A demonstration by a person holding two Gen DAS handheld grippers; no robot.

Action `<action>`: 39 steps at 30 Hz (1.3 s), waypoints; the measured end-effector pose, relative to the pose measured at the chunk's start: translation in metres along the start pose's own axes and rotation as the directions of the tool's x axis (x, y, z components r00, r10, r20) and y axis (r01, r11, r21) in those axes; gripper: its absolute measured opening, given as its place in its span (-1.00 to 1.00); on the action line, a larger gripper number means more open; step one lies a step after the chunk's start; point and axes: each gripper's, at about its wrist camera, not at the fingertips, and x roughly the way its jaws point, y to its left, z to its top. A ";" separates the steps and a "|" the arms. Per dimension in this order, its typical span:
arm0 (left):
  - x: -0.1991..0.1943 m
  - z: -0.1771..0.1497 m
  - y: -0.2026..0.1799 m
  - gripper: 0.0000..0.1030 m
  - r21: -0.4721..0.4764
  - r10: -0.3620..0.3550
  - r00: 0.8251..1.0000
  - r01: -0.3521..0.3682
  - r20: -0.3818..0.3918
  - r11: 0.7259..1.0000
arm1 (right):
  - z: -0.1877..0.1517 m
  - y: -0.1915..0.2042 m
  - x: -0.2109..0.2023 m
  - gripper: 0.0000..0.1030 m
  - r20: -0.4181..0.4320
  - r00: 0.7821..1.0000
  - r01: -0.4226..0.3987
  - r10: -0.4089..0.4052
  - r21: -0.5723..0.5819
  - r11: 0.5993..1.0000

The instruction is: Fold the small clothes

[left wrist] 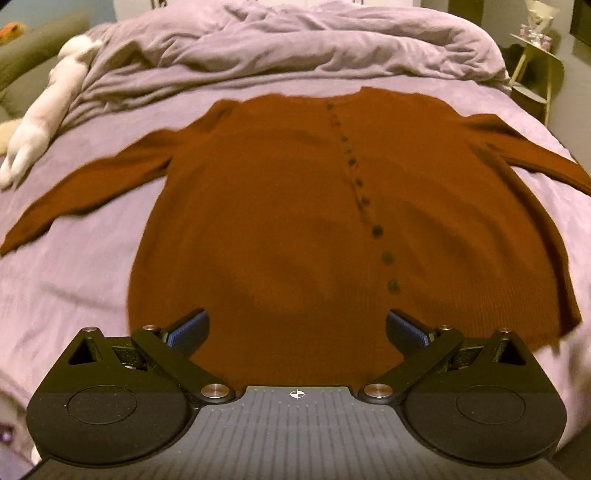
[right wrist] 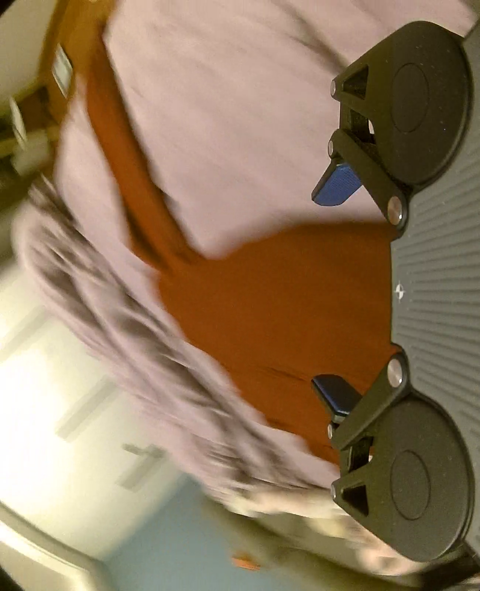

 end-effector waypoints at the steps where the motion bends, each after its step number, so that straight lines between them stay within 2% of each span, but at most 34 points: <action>1: 0.007 0.007 -0.004 1.00 0.007 0.002 1.000 -0.002 0.007 1.000 | 0.018 -0.017 0.006 0.63 0.043 0.999 0.027 -0.029 0.042 0.999; 3: 0.023 0.021 -0.011 1.00 0.013 0.005 1.000 -0.005 0.019 1.000 | 0.053 -0.053 0.018 0.09 0.117 0.990 0.065 -0.082 0.142 0.988; 5: 0.036 0.036 -0.017 1.00 0.005 -0.006 0.999 0.006 0.038 1.000 | 0.081 -0.090 0.035 -0.13 0.147 0.982 0.078 -0.120 0.263 0.962; 9: 0.065 0.060 -0.032 1.00 0.019 0.006 0.998 -0.007 0.057 1.000 | 0.111 -0.148 0.063 -0.20 0.189 0.959 0.101 -0.211 0.467 0.879; 13: 0.094 0.074 -0.040 1.00 0.005 0.037 0.999 -0.037 0.027 0.999 | 0.118 -0.184 0.084 -0.35 0.212 0.952 0.057 -0.221 0.586 0.808; 14: 0.102 0.076 -0.040 1.00 -0.001 0.033 0.999 -0.033 0.007 0.999 | 0.120 -0.186 0.087 -0.37 0.223 0.950 0.049 -0.220 0.589 0.807; 16: 0.114 0.076 -0.038 1.00 -0.010 0.013 0.999 -0.014 -0.033 1.000 | 0.126 -0.184 0.095 -0.53 0.210 0.945 0.092 -0.249 0.560 0.823; 18: 0.118 0.075 -0.034 1.00 -0.020 0.000 0.999 -0.001 -0.042 1.000 | 0.139 -0.184 0.099 -0.79 0.197 0.940 0.138 -0.278 0.526 0.839; 20: 0.118 0.074 -0.030 1.00 -0.019 -0.009 0.999 0.008 -0.034 1.000 | 0.144 -0.178 0.101 -0.87 0.186 0.931 0.193 -0.314 0.478 0.857; 22: 0.120 0.073 -0.026 1.00 -0.013 -0.019 0.999 0.018 -0.038 1.000 | 0.151 -0.157 0.098 -0.87 0.208 0.906 0.284 -0.370 0.351 0.892; 24: 0.124 0.072 -0.020 1.00 -0.039 -0.057 0.997 0.055 -0.051 0.998 | 0.153 -0.127 0.096 -0.88 0.255 0.887 0.338 -0.385 0.209 0.918; 26: 0.125 0.074 -0.013 1.00 -0.067 -0.081 0.995 0.077 -0.058 0.995 | 0.151 -0.081 0.099 -0.88 0.309 0.893 0.333 -0.326 0.032 0.942; 28: 0.125 0.078 -0.011 1.00 -0.064 -0.079 0.995 0.075 -0.064 0.995 | 0.145 -0.030 0.105 -0.88 0.321 0.918 0.293 -0.233 -0.153 0.944; 29: 0.124 0.080 -0.011 1.00 -0.065 -0.077 0.995 0.073 -0.064 0.995 | 0.139 -0.005 0.109 -0.88 0.320 0.929 0.270 -0.185 -0.245 0.931; 31: 0.122 0.085 -0.010 1.00 -0.079 -0.090 0.994 0.085 -0.059 0.993 | 0.115 0.048 0.118 -0.88 0.294 0.953 0.200 -0.069 -0.445 0.873; 33: 0.118 0.091 -0.009 1.00 -0.093 -0.127 0.991 0.122 -0.048 0.988 | 0.084 0.094 0.132 -0.87 0.206 0.977 0.086 0.047 -0.590 0.803; 34: 0.116 0.095 -0.009 1.00 -0.098 -0.142 0.989 0.138 -0.035 0.986 | 0.073 0.109 0.141 -0.87 0.153 0.986 0.044 0.068 -0.630 0.775; 36: 0.110 0.106 -0.010 1.00 -0.102 -0.188 0.982 0.187 -0.003 0.977 | 0.043 0.133 0.161 -0.68 0.020 0.998 -0.027 0.056 -0.688 0.725; 38: 0.106 0.117 -0.012 1.00 -0.102 -0.258 0.966 0.260 0.031 0.960 | 0.021 0.139 0.173 -0.54 -0.078 0.996 -0.085 0.043 -0.689 0.720; 39: 0.105 0.123 -0.013 1.00 -0.100 -0.293 0.955 0.295 0.041 0.950 | 0.013 0.139 0.174 -0.37 -0.110 0.994 -0.097 0.031 -0.678 0.729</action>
